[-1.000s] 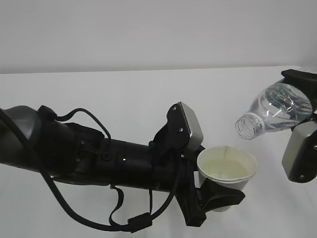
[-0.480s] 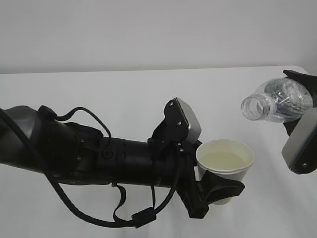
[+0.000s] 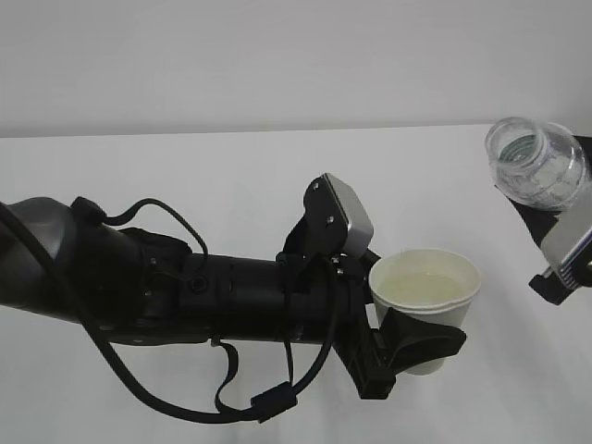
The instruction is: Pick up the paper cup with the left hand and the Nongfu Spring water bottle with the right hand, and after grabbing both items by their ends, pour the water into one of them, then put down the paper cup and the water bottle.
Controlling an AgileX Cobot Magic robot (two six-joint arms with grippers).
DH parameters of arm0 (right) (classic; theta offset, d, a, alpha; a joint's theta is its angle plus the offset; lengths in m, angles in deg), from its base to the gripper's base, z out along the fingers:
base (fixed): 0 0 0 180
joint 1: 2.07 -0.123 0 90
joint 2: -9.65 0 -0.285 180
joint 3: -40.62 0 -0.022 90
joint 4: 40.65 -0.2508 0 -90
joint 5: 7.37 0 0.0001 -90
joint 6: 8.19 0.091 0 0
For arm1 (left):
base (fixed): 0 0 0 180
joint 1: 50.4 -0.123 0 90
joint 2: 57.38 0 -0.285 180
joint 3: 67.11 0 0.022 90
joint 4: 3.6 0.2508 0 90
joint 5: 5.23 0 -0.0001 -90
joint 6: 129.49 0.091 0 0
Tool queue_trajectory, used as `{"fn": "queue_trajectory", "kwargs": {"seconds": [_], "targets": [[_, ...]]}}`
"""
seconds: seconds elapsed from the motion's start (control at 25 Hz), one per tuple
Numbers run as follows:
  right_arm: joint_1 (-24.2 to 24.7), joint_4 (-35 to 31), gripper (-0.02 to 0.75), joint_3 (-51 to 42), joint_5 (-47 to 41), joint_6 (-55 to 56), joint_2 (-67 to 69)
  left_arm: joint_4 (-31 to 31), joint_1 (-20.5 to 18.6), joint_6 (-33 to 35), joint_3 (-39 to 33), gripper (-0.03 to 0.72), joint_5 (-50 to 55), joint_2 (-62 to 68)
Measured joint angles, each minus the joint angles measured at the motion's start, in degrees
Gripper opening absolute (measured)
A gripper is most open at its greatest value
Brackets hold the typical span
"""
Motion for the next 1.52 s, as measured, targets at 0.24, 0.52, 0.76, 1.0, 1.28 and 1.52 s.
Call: {"fn": "queue_trajectory", "kwargs": {"seconds": [0.24, 0.52, 0.76, 1.0, 1.28, 1.52], "targets": [[0.0, 0.0, 0.427, 0.0, 0.0, 13.1, 0.0, -0.1, 0.0, 0.0, 0.0, 0.473, -0.5, 0.0], [0.0, 0.0, 0.427, -3.0, 0.3, 24.0, 0.0, -1.9, 0.0, 0.0, 0.0, 0.473, -2.4, 0.0], [0.0, -0.5, 0.427, -6.9, 3.2, 32.3, 0.0, -3.9, 0.0, 0.0, 0.0, 0.473, -2.5, 0.0], [0.0, -3.9, 0.427, -8.1, 11.9, 39.3, 0.0, -4.8, 0.0, -0.2, 0.0, 0.473, -2.5, 0.0], [0.0, -4.4, 0.427, -8.1, 12.7, 41.9, 0.0, -7.6, 0.0, -0.4, 0.0, 0.473, -0.8, -1.6], [0.0, -3.9, 0.427, -8.3, 12.7, 42.7, 0.0, -7.8, 0.0, -0.5, 0.0, 0.473, 2.4, -3.8]]}}
